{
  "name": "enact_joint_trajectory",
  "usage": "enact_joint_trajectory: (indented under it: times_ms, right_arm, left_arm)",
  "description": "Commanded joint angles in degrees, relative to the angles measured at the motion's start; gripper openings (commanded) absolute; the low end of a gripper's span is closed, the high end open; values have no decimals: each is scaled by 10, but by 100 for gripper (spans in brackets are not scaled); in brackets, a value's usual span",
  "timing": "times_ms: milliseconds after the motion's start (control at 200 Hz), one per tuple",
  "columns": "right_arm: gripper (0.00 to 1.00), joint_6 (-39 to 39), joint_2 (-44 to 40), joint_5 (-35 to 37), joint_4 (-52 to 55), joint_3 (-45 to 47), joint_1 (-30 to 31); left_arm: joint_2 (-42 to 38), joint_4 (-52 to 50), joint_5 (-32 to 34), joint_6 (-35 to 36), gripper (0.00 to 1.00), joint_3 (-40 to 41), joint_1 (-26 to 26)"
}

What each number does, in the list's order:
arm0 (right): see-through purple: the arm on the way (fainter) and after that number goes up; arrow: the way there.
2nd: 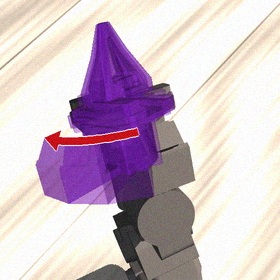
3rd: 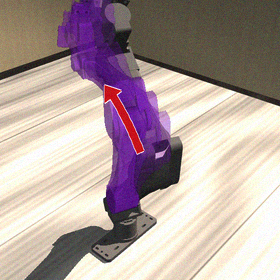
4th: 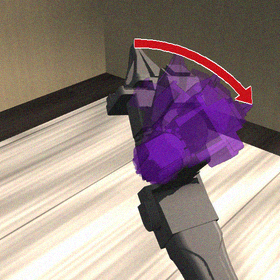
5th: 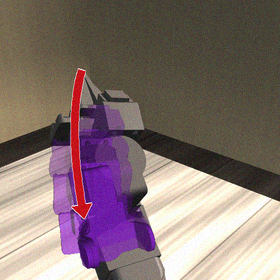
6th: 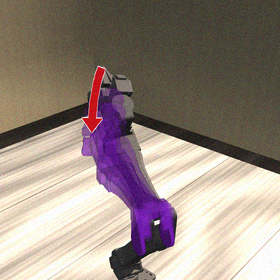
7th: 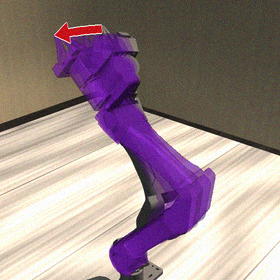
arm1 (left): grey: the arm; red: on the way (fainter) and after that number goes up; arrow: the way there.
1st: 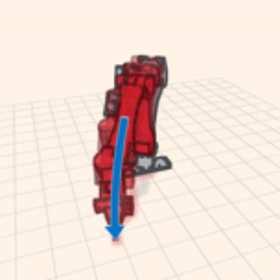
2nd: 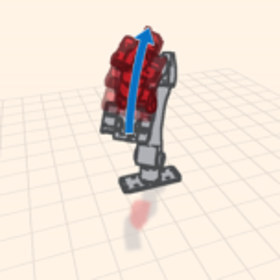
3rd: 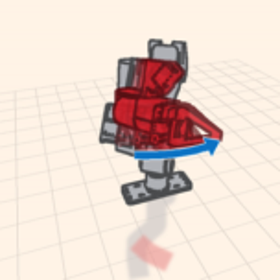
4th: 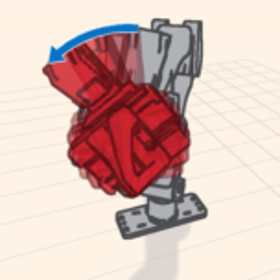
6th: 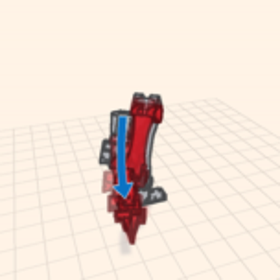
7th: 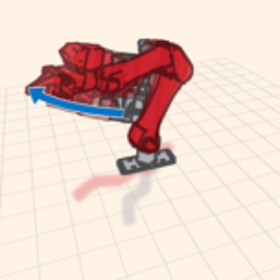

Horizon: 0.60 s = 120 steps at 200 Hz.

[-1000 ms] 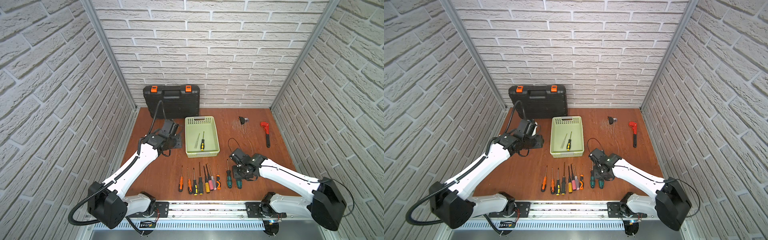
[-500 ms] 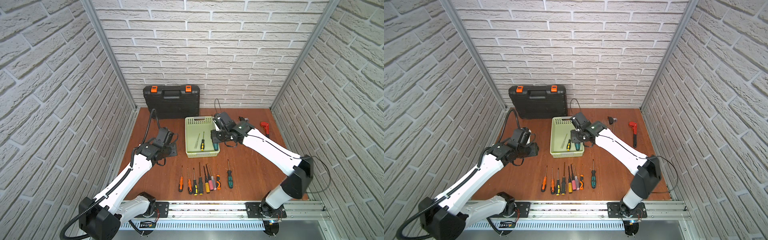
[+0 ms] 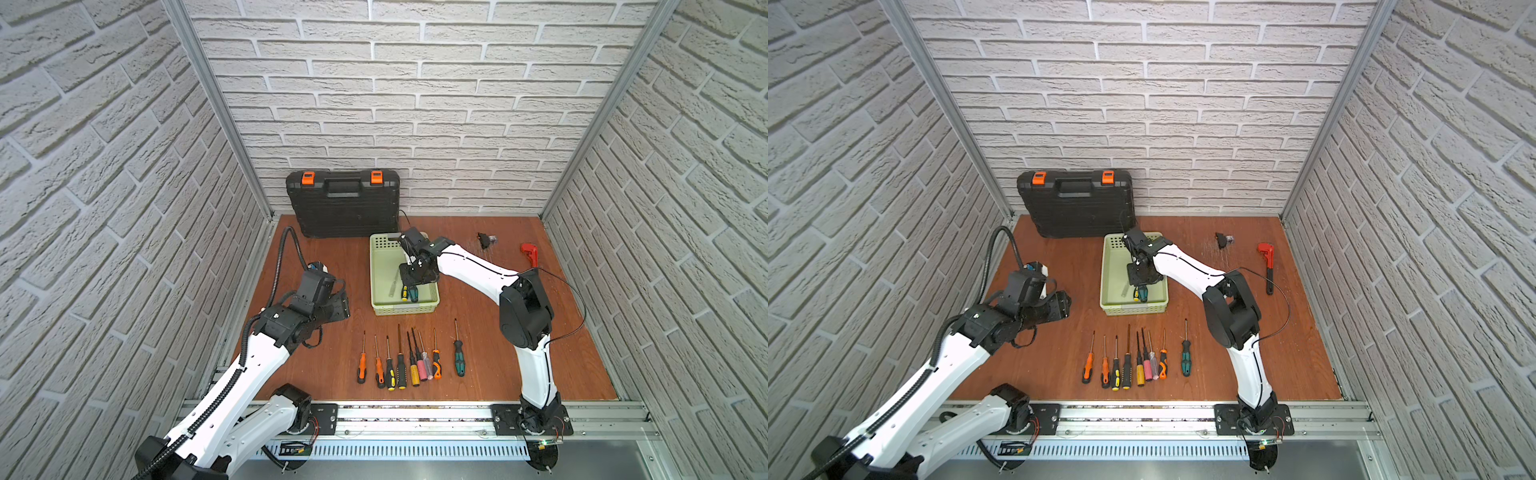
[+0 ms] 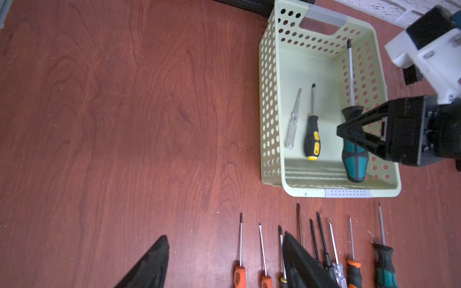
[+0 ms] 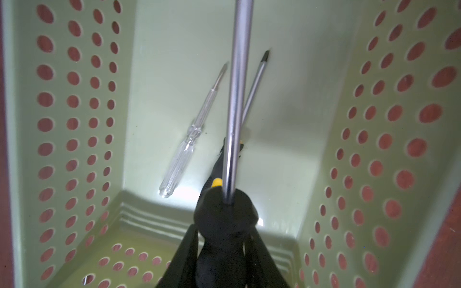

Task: Put the screwdriver in the bin
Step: Place the screwdriver into the bin.

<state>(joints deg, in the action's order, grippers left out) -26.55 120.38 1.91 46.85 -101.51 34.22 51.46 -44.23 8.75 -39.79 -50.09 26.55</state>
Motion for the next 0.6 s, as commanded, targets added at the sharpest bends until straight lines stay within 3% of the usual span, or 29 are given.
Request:
enact_joint_trajectory:
  times_ms: [0,595]
  right_arm:
    - [6,-1,8,3,-18,-8,-8]
    - [10,-9,79,-6,-11,-40,-21]
  left_arm:
    - [-10,8,19,-4,74,12,-10]
    - [-9,12,10,6,73,16,-21]
